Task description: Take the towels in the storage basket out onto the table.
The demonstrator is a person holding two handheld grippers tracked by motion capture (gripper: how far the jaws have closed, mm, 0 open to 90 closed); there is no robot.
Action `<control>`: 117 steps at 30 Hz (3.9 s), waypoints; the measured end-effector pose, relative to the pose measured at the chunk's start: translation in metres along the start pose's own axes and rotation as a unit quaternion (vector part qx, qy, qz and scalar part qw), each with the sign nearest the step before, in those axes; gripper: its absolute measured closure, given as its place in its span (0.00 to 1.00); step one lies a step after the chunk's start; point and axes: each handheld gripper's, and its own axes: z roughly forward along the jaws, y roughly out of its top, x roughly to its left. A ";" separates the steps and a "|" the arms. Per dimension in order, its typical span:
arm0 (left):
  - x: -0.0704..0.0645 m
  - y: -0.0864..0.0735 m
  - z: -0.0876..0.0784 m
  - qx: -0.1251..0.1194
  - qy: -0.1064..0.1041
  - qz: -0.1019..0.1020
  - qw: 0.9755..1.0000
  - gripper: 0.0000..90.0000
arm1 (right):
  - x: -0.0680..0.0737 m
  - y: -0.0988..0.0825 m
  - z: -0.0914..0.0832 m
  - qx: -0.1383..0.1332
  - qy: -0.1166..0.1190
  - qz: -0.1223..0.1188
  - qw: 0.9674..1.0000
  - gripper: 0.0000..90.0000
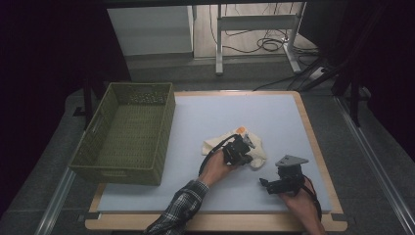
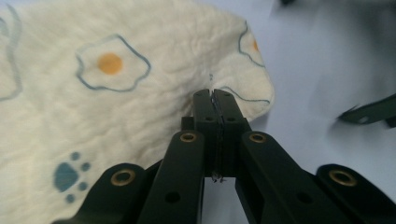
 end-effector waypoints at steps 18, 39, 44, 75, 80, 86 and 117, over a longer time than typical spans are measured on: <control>0.046 -0.008 -0.074 -0.068 0.067 -0.070 0.993 1.00 | -0.007 0.005 -0.007 0.003 0.017 0.002 1.000 0.30; 0.085 -0.043 -0.078 -0.070 0.105 -0.136 0.983 1.00 | -0.030 0.060 0.043 0.002 0.032 0.026 0.999 0.89; 0.087 -0.044 -0.087 -0.060 0.131 -0.127 0.982 1.00 | -0.034 0.067 0.019 -0.015 0.044 0.038 0.998 0.96; 0.063 -0.082 -0.075 -0.061 0.128 -0.163 0.976 0.66 | -0.022 0.045 -0.005 -0.005 0.112 0.006 0.994 0.77; 0.051 -0.101 -0.067 -0.068 0.126 -0.154 0.978 0.67 | 0.005 0.047 0.012 0.001 0.132 -0.027 0.991 0.77; 0.054 -0.106 -0.054 -0.071 0.136 -0.151 0.977 0.63 | 0.014 0.048 0.030 0.009 0.121 -0.055 0.991 0.76; -0.004 -0.147 -0.078 -0.077 0.103 -0.175 0.976 0.99 | -0.062 0.118 -0.028 -0.031 0.024 -0.033 0.999 0.97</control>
